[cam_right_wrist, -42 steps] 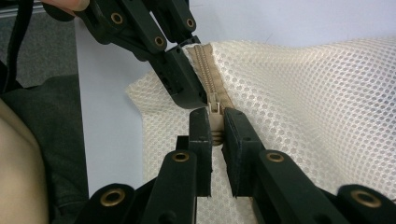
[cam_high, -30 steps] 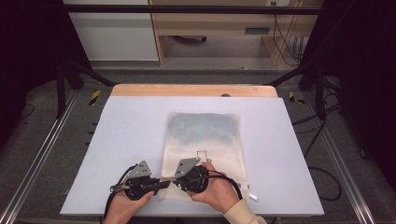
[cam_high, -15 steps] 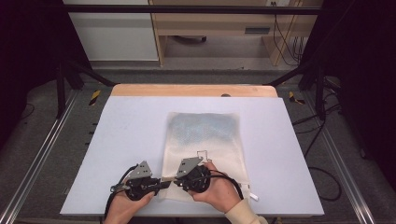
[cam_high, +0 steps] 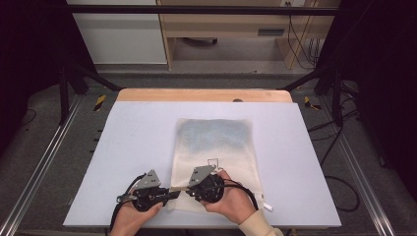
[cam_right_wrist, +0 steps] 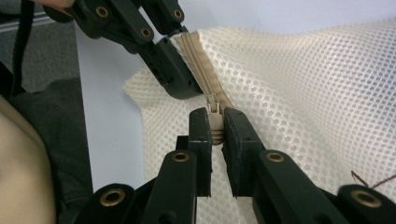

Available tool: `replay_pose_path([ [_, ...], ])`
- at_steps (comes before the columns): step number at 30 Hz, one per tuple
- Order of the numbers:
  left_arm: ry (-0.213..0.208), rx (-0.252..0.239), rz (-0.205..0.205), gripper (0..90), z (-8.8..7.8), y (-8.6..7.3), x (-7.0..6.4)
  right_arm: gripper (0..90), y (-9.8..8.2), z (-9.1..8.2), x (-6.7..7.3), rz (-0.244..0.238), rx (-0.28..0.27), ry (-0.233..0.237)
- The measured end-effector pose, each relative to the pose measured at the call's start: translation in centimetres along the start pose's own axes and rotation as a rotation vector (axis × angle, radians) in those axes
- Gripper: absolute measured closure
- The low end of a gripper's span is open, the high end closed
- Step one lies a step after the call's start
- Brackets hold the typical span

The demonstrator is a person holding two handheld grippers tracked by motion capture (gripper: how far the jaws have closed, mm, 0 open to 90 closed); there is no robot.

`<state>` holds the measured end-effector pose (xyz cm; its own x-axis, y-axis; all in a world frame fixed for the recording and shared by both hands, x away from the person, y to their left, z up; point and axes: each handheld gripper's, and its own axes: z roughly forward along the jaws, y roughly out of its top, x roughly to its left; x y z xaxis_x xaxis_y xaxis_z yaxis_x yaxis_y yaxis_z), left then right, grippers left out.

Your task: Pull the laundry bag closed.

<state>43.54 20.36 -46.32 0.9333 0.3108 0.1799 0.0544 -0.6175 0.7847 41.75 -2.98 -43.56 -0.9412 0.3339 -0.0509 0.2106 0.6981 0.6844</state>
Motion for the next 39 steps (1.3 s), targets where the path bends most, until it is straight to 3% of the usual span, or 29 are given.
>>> replay_pose_path([
  [39, -0.011, 0.002, 0.014, 82.3, 0.2, 0.2, -0.2, 82.3, -2.5, -1.9, -1.1, 0.068, 0.011, -0.034],
])
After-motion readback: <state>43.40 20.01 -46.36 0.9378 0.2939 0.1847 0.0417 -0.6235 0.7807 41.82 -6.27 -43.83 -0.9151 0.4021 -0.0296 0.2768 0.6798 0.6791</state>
